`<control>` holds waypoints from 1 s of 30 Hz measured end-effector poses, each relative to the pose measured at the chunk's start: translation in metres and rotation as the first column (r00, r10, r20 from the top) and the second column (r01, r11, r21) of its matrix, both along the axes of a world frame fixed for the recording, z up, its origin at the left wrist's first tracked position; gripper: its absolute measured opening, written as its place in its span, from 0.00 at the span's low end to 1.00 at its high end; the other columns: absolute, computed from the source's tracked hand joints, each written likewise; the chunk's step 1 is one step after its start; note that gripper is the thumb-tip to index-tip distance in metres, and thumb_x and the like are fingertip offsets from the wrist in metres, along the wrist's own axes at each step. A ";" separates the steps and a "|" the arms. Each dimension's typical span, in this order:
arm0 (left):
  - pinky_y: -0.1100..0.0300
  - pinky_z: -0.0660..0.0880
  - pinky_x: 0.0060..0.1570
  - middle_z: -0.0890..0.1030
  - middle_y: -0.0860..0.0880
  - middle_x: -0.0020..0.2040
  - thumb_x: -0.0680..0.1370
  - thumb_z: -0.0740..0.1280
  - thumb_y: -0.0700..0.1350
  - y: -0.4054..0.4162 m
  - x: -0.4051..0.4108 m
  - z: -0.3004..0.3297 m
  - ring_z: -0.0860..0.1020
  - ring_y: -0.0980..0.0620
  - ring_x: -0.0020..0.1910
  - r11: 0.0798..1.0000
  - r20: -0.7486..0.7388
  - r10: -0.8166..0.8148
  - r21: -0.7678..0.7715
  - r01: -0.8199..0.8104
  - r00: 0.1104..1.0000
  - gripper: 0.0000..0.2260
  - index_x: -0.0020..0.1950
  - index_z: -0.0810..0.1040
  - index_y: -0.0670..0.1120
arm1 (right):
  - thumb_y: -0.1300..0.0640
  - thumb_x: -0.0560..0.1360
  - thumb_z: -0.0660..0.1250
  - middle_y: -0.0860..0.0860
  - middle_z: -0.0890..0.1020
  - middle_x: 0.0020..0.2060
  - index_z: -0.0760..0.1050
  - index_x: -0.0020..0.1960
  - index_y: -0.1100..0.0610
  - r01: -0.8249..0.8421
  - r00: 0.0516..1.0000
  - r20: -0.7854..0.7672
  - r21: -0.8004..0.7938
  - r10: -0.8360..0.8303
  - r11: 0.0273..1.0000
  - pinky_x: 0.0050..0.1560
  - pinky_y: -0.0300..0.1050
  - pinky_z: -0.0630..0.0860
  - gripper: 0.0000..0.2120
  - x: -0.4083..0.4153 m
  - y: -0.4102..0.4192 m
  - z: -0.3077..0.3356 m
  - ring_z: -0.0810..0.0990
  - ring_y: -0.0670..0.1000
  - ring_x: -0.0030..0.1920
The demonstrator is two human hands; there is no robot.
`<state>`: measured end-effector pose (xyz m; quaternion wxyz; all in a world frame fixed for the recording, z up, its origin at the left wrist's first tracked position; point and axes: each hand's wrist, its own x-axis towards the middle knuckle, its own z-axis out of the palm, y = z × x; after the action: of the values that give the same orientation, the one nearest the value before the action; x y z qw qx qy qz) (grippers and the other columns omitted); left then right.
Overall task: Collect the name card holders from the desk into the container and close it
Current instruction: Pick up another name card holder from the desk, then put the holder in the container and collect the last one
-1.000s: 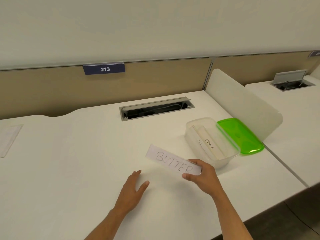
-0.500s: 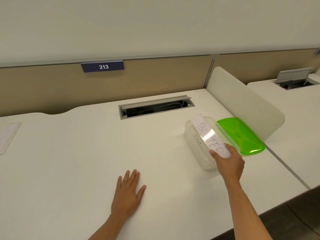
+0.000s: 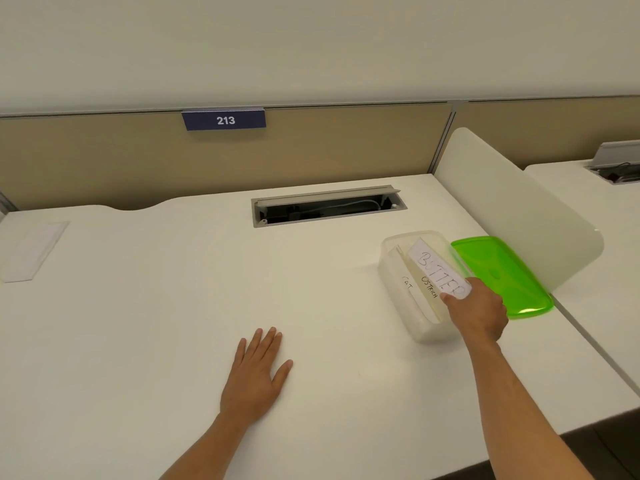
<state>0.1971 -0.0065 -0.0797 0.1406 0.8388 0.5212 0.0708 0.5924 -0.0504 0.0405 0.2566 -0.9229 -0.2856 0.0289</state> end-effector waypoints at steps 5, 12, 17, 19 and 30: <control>0.58 0.32 0.74 0.46 0.60 0.79 0.81 0.45 0.64 -0.001 0.000 -0.001 0.39 0.60 0.77 1.000 -0.016 0.004 0.004 -0.004 1.000 0.30 0.80 0.49 0.52 | 0.48 0.68 0.78 0.60 0.82 0.49 0.75 0.55 0.58 -0.061 0.997 0.027 -0.147 0.066 0.987 0.42 0.51 0.76 0.22 0.008 0.006 -0.003 0.81 0.64 0.48; 0.59 0.34 0.75 0.49 0.60 0.79 0.81 0.48 0.63 0.000 0.000 -0.003 0.41 0.60 0.78 1.000 0.012 0.005 0.016 -0.005 1.000 0.30 0.80 0.52 0.52 | 0.57 0.73 0.72 0.60 0.81 0.52 0.77 0.56 0.59 -0.120 0.987 0.045 -0.412 0.151 0.903 0.45 0.48 0.75 0.14 0.015 0.014 -0.001 0.80 0.62 0.53; 0.60 0.33 0.75 0.48 0.61 0.78 0.81 0.47 0.64 -0.001 -0.001 -0.003 0.41 0.61 0.78 1.000 0.003 0.013 0.023 -0.013 1.000 0.30 0.80 0.52 0.53 | 0.60 0.73 0.71 0.61 0.81 0.53 0.78 0.57 0.60 -0.125 0.988 0.033 -0.397 0.150 0.909 0.47 0.49 0.77 0.13 0.016 0.015 -0.001 0.80 0.63 0.53; 0.59 0.34 0.75 0.48 0.61 0.78 0.81 0.47 0.64 -0.001 -0.001 -0.003 0.42 0.60 0.78 1.000 0.010 0.014 0.021 -0.014 1.000 0.30 0.80 0.53 0.52 | 0.59 0.73 0.71 0.61 0.81 0.53 0.79 0.57 0.59 -0.126 0.989 0.027 -0.388 0.147 0.913 0.47 0.49 0.77 0.14 0.017 0.014 -0.002 0.80 0.63 0.53; 0.59 0.35 0.75 0.49 0.60 0.79 0.81 0.49 0.63 0.000 -0.001 -0.004 0.41 0.61 0.78 1.000 0.005 0.015 0.022 -0.015 1.000 0.29 0.80 0.52 0.52 | 0.52 0.77 0.68 0.58 0.83 0.56 0.78 0.63 0.57 -0.165 0.986 0.035 0.048 0.163 0.985 0.53 0.55 0.75 0.17 -0.022 0.019 -0.007 0.79 0.63 0.56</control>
<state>0.1961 -0.0065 -0.0837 0.1319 0.8363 0.5262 0.0795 0.5708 -0.0310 0.0333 0.2722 -0.8898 -0.3651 0.0283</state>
